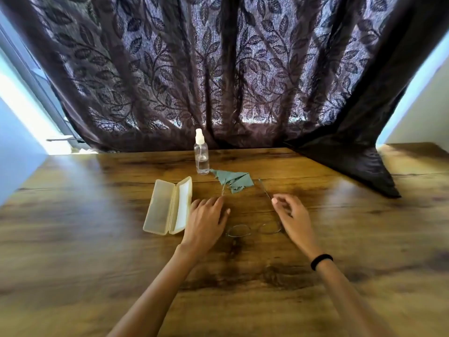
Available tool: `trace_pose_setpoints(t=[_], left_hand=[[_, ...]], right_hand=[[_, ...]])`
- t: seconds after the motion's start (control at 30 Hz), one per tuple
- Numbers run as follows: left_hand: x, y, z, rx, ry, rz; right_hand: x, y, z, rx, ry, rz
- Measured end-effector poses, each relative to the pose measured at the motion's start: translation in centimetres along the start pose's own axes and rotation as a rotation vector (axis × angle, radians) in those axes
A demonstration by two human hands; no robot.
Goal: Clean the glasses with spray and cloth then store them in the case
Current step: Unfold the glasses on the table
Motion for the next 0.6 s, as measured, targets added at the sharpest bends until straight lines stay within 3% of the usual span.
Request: trace_pose_setpoints(t=[0.1, 0.23, 0.6], left_hand=[[0.0, -1.2, 0.4, -0.048, 0.026, 0.065], [-0.4, -3.0, 0.6, 0.093, 0.051, 0.244], [-0.1, -4.7, 1.1, 0.268, 0.172, 0.392]], right_hand=[[-0.3, -1.3, 1.2, 0.007, 0.159, -0.057], [-0.1, -2.3, 1.4, 0.151, 0.252, -0.224], [0.1, -3.0, 1.1, 0.143, 0.216, -0.306]])
Point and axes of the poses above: each hand's wrist, its own y-axis away from the middle knuckle, its own z-axis out of the back of the hand, x = y × z, the point moved 1 cm from there along -y, towards the middle knuckle, and after that the axes turned 4 degrees about -x, right-handed, at the moved point
